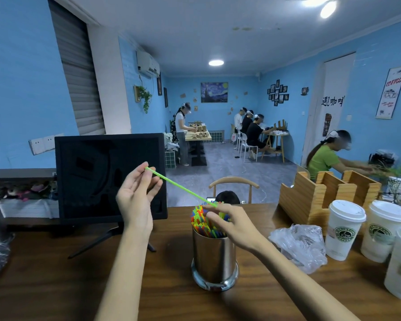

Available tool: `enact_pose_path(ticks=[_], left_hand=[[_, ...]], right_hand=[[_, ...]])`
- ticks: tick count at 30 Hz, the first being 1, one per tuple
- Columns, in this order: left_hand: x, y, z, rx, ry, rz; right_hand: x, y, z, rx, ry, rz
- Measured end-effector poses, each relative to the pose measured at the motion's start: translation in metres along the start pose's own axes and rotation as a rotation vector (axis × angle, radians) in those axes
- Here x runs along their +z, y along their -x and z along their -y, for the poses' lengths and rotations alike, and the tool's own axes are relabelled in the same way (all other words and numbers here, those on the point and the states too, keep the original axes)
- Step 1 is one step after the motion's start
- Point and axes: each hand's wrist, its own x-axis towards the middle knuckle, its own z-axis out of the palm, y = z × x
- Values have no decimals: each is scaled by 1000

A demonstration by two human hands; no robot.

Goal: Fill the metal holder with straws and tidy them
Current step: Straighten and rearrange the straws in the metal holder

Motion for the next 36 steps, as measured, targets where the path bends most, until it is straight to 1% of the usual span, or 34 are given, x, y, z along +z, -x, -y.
enact_pose_path(ticks=[3, 6, 9, 13, 15, 17, 20, 22, 24, 28, 30, 33, 36], left_hand=[[-6, 4, 14, -106, 42, -30], [-16, 18, 35, -199, -57, 11], [-25, 30, 55, -279, -144, 44], [-26, 36, 71, -327, -160, 33], [-23, 39, 75, -315, -226, 75], [-24, 40, 79, -239, -390, 168], [-31, 39, 82, -84, -724, 335], [-38, 38, 84, -38, -903, 389], [-41, 38, 84, 0, -995, 426], [-41, 37, 80, 41, -1018, 479], [-42, 39, 79, 41, -1006, 520], [-44, 40, 79, 62, -1024, 548], [-43, 39, 81, 137, -1060, 521]], right_hand=[[-8, -1, 11, 49, -357, -58], [-22, -5, 21, 121, -567, -153], [-35, -12, 26, 140, -646, -219], [-44, -16, 29, 122, -671, -135], [-45, -16, 30, 116, -670, -121], [-46, -17, 30, 100, -636, -156], [-50, -20, 32, 80, -526, -249], [-52, -23, 26, 34, -316, -365], [-50, -24, 19, -3, -93, -411], [-34, -24, 5, -23, 121, -341], [-24, -22, -5, -13, 222, -280], [-13, -20, -15, 17, 383, -140], [-7, -21, -18, 47, 483, 16]])
